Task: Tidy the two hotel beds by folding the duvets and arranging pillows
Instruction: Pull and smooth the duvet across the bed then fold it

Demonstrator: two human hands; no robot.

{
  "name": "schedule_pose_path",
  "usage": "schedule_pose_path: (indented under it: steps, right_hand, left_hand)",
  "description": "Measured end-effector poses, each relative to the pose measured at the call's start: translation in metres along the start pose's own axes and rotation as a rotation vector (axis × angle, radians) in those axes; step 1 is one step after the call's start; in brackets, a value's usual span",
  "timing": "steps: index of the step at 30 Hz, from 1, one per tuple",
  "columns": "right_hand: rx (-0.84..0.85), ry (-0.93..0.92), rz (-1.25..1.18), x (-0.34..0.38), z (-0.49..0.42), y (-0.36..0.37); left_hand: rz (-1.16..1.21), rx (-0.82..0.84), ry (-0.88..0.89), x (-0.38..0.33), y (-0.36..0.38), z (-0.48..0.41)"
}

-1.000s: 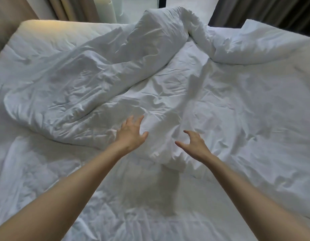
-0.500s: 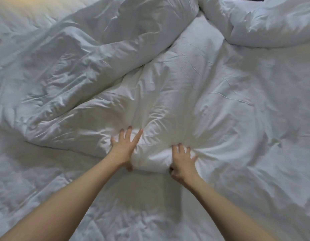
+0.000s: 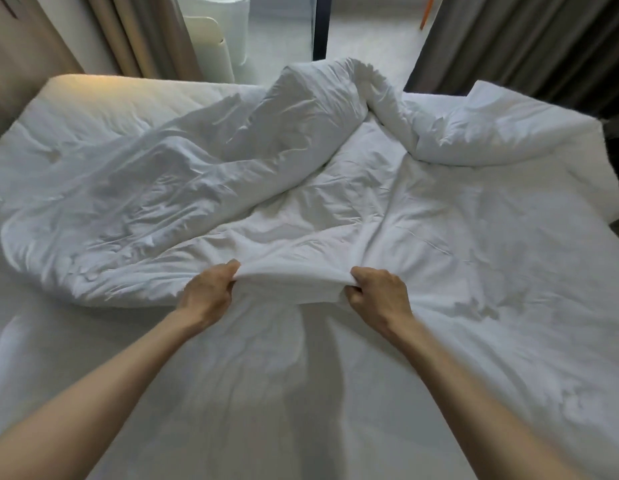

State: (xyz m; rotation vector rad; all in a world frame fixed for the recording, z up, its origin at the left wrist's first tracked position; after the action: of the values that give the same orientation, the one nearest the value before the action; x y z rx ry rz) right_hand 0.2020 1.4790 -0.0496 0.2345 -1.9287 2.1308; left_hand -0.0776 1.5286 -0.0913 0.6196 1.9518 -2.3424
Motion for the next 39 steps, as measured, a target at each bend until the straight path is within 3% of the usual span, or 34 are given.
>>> schedule_pose_path:
  steps: [3,5,8,10,12,16,18,21,28,35,39]
  right_hand:
    - [-0.114,0.043,-0.049,0.004,0.007,-0.067]
    - [-0.277,0.109,-0.095,-0.006,0.021,-0.118]
    - [-0.578,0.302,-0.284,-0.033,0.043,-0.180]
    - [-0.666,0.437,-0.387,-0.048,0.046,-0.192]
    - [-0.597,0.478,-0.375,-0.057,0.037,-0.186]
    - [-0.301,0.493,-0.319,-0.062,0.036,-0.154]
    - [-0.211,0.458,-0.276,-0.051,0.045,-0.138]
    - [-0.105,0.360,-0.267,-0.017,0.053,-0.108]
    - [0.094,0.085,-0.203,0.121,0.046,-0.015]
    - [0.392,-0.046,-0.118,0.254,0.063,0.112]
    - [0.516,-0.063,-0.050,0.298,0.072,0.184]
  left_hand:
    - [-0.024,-0.111,0.107,-0.032,-0.073,0.003]
    - [-0.007,-0.242,0.204,-0.073,-0.119,0.014]
    - [0.040,-0.456,0.334,-0.150,-0.175,0.021]
    - [0.075,-0.559,0.336,-0.195,-0.202,0.007]
    - [0.135,-0.524,0.298,-0.221,-0.213,-0.021]
    - [0.231,-0.092,0.233,-0.204,-0.162,-0.058]
    - [0.223,-0.001,0.241,-0.173,-0.131,-0.041]
    - [0.226,0.012,0.144,-0.097,-0.101,-0.004]
    - [0.266,0.098,-0.273,0.102,-0.083,0.091]
    - [0.321,0.152,-0.431,0.249,-0.061,0.149]
    - [0.337,0.232,-0.435,0.304,-0.032,0.169]
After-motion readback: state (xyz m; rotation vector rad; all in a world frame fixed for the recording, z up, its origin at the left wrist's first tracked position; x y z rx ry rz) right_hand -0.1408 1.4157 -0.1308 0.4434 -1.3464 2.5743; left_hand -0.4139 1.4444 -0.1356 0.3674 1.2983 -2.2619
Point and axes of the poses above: each hand's wrist, its own z-axis away from the middle knuckle, its own y-axis out of the palm, x = y × z, the point moved 4 cm from there along -z, towards the middle knuckle, and after that the axes turned 3 degrees about y, right-handed, at the moved point
